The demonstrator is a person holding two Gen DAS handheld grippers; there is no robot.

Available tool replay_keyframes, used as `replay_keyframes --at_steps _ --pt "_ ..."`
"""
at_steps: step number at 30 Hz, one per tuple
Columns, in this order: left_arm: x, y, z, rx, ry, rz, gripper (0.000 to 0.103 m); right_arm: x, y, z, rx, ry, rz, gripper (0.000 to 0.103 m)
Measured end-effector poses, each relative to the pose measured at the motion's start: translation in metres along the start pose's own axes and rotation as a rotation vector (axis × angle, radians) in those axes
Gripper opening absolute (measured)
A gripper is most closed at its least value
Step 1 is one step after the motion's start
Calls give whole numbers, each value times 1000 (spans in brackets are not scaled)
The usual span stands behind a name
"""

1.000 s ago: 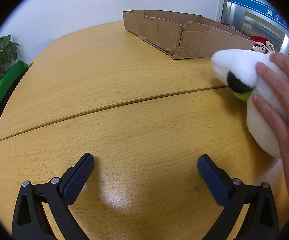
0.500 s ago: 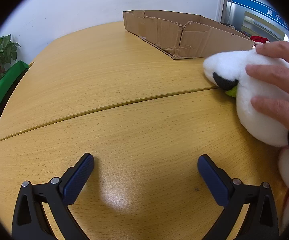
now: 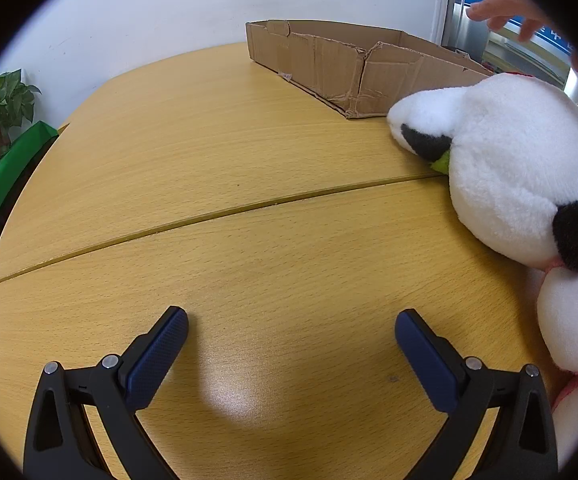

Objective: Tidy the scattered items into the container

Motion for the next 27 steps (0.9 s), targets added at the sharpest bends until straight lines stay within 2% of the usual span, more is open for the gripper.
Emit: replay_keyframes --at_steps 3,5,27 --pt "0 0 0 0 1 0 103 0 0 0 0 0 0 103" --pt "0 0 1 -31 42 -7 103 0 0 0 0 0 0 103" --pt "0 0 1 -35 48 -8 103 0 0 -1 -1 1 0 103"
Point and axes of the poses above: each gripper's, at about its wrist camera, not at the fingertips, and y roughly against the way its jaws point, z to its left, x to its underside, the point moved 3 cm from there along -y, roughly the way its jaws point, and after that the axes turned 14 degrees about y, right-handed, at the moved point
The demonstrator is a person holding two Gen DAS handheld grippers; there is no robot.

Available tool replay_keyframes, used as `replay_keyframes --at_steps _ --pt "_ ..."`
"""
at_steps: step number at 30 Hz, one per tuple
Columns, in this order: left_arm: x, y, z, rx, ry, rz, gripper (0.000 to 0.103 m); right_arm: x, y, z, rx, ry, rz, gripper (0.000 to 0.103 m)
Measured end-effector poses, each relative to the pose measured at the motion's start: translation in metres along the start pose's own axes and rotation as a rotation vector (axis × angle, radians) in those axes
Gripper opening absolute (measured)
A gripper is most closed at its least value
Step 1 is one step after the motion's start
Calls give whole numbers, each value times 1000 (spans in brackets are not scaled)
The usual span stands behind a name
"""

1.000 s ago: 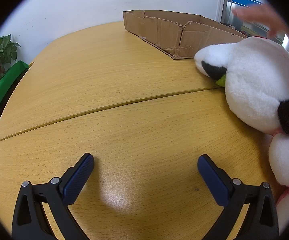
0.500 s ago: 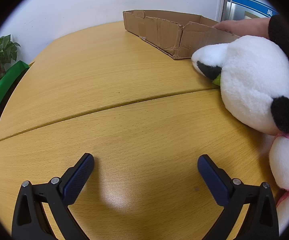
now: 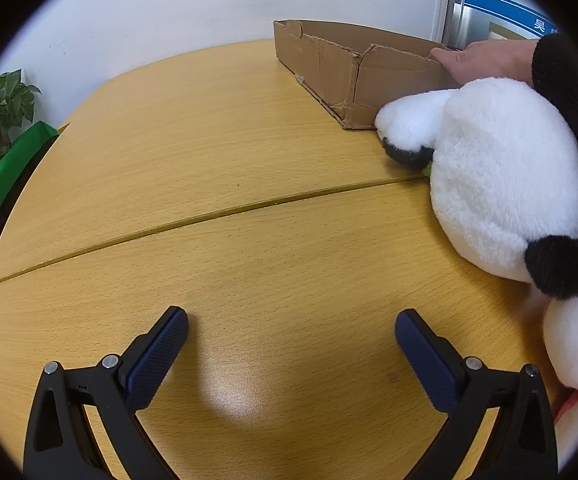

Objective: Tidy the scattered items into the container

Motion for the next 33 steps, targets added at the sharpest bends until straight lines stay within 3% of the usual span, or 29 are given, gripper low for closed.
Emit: replay_keyframes --at_steps 33 --pt "1 -1 2 -1 2 0 103 0 0 -1 -1 1 0 103"
Point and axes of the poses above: each gripper's, at about its wrist camera, not at the fingertips, and y roughly against the way its jaws point, z to its left, x to its underside, the point moved 3 cm from there along -y, roughly the way its jaws point, and after that the axes turned 14 degrees about y, right-handed, at the moved point
